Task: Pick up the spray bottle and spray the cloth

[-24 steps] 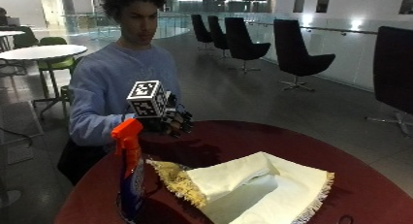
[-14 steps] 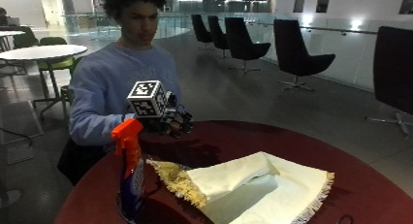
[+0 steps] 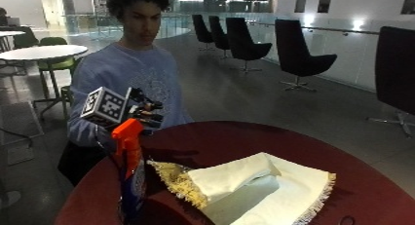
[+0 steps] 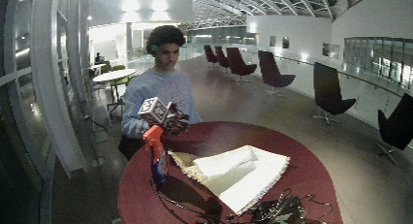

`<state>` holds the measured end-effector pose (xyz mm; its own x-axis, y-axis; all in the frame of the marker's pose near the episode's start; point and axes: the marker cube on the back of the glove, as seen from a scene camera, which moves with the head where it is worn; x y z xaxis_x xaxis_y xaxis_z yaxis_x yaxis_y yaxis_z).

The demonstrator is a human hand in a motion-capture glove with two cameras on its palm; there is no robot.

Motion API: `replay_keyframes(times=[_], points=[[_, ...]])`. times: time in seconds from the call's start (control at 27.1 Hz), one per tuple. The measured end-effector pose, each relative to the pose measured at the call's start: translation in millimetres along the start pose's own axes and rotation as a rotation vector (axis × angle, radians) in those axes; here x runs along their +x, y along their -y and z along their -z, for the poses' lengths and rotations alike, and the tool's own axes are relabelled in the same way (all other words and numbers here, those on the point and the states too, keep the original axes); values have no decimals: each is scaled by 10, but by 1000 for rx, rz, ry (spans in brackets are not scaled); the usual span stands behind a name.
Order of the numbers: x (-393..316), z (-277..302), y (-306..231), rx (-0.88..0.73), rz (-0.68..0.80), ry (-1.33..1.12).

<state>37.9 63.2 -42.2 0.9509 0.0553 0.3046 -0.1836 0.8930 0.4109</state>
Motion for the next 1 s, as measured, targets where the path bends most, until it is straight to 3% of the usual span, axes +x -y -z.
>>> replay_keyframes(times=[0.26, 0.48, 0.66, 0.89, 1.0], points=[[245, 340, -214, 214, -168, 268], [437, 445, -114, 321, -124, 207], [533, 616, 56, 275, -290, 136], [996, 864, 403, 356, -294, 72], [1198, 885, 601, 414, -364, 75]])
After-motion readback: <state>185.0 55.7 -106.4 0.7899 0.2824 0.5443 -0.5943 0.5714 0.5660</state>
